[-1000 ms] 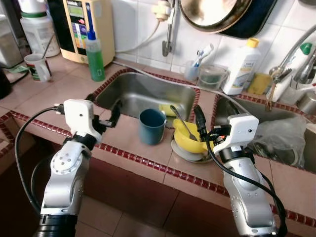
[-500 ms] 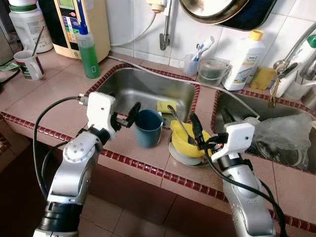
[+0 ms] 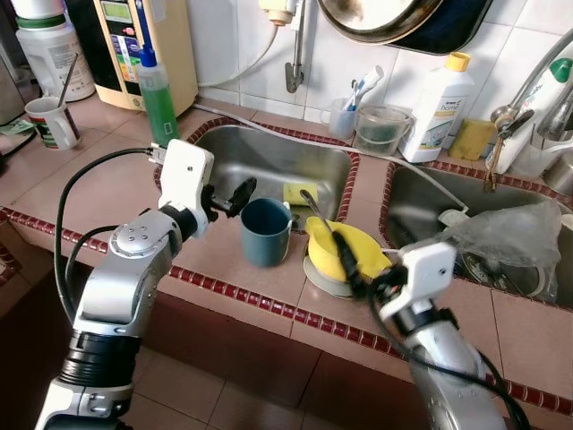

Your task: Kitchen organization

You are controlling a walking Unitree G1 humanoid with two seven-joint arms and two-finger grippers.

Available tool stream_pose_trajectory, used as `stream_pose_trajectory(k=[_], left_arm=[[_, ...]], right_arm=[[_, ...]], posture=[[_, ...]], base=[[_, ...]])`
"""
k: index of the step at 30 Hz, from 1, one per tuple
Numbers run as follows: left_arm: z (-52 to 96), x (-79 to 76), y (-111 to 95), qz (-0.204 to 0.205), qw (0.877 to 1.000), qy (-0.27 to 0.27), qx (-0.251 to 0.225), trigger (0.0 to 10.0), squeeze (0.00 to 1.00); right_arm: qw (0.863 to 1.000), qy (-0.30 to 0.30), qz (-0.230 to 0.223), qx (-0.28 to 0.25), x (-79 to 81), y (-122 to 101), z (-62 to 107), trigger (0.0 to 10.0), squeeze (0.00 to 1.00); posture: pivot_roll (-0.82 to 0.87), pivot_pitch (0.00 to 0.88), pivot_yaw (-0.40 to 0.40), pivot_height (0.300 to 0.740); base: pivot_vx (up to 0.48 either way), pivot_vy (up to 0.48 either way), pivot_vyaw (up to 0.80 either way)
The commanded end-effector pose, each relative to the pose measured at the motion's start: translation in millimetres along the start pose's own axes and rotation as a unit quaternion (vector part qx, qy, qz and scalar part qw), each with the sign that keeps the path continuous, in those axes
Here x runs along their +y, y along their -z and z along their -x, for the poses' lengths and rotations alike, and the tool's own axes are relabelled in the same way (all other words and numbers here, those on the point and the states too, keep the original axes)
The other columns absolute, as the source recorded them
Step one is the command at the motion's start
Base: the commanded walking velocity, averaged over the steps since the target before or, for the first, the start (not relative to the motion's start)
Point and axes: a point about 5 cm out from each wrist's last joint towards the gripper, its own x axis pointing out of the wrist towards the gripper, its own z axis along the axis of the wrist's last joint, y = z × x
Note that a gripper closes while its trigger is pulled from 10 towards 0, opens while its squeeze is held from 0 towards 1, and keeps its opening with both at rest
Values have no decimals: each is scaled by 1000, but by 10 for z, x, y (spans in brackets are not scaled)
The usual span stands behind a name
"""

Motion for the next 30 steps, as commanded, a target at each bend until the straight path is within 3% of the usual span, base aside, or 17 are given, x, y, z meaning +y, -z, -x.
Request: stream_pose_trajectory(k=[1, 7, 15, 22, 30], left_arm=[[3, -23, -137, -22, 1000, 16, -6, 10000, 0], [14, -1, -192, -43, 998, 36, 15, 10000, 0], [-76, -1, -347, -67, 994, 65, 51, 10000, 0], [-165, -90, -297, -74, 987, 103, 97, 10000, 0], [-280, -76, -221, -66, 985, 96, 129, 10000, 0]], right_arm=[[1000, -27, -2, 0, 43, -46, 40, 10000, 0], [999, -50, -9, 10, 83, -57, 83, 10000, 0], [998, -65, -17, 13, 142, -83, 97, 10000, 0], [998, -60, -18, 14, 158, -91, 107, 10000, 0], [998, -52, -15, 12, 156, -100, 117, 10000, 0]], posture=[[19, 5, -17, 740], [25, 13, -14, 740], [25, 20, -7, 740], [11, 15, 8, 740], [-11, 4, 28, 740]], base=[[0, 0, 0], [0, 0, 0], [0, 0, 0], [0, 0, 0], [0, 0, 0]])
